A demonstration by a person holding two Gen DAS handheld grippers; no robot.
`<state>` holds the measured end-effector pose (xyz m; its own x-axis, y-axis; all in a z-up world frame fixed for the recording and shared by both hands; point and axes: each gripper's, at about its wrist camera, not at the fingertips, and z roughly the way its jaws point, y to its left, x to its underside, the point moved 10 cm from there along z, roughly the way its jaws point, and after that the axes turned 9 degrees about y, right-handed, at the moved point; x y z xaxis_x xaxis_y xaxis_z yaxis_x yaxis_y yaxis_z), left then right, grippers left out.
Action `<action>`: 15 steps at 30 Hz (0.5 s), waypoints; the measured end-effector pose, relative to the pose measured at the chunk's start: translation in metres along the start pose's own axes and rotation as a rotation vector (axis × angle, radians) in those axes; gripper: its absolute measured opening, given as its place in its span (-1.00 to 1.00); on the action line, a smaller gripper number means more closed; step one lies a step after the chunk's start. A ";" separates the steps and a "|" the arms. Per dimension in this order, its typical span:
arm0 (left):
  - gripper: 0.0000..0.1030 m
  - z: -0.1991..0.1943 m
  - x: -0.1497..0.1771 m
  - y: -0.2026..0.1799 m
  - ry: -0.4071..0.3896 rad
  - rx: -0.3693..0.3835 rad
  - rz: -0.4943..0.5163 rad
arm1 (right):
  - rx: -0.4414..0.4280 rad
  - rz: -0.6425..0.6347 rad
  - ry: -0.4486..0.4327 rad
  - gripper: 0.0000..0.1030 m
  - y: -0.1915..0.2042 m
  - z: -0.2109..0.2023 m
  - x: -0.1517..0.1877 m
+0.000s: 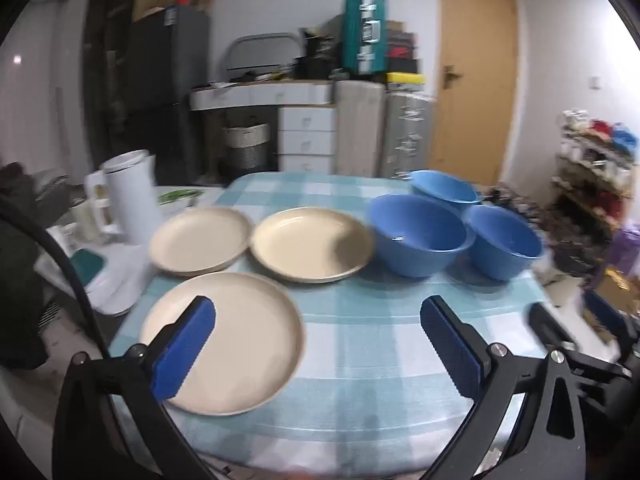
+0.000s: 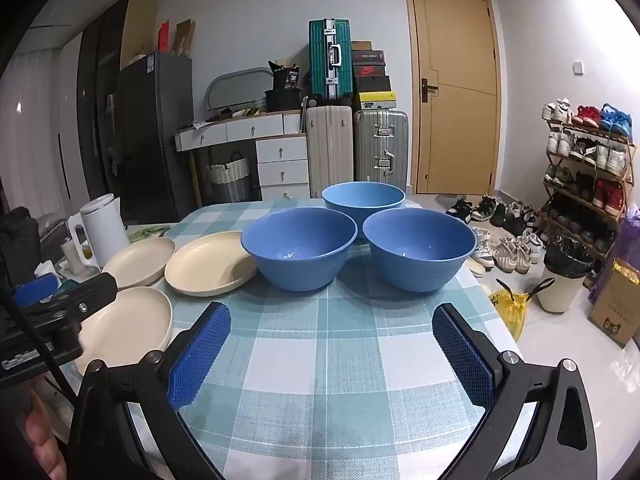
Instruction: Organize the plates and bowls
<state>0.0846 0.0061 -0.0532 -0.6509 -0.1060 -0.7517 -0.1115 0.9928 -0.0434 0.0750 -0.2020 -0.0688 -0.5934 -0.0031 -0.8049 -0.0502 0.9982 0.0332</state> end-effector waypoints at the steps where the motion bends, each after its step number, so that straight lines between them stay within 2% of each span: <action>1: 1.00 -0.001 0.000 -0.001 -0.010 -0.001 0.020 | -0.001 -0.001 0.002 0.99 0.000 0.000 0.001; 4: 1.00 -0.006 0.005 -0.008 -0.026 -0.004 0.064 | 0.001 -0.006 0.003 0.99 0.000 0.001 0.002; 8: 1.00 0.007 0.001 -0.004 0.014 0.043 -0.007 | -0.016 0.001 0.007 0.99 0.002 0.002 -0.001; 15: 1.00 0.003 0.003 0.001 -0.013 0.071 -0.054 | -0.031 0.017 0.061 0.99 0.000 0.013 0.009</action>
<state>0.0846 0.0069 -0.0573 -0.6357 -0.1593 -0.7553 -0.0923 0.9871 -0.1305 0.0806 -0.2014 -0.0839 -0.6425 0.0093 -0.7663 -0.0642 0.9958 0.0659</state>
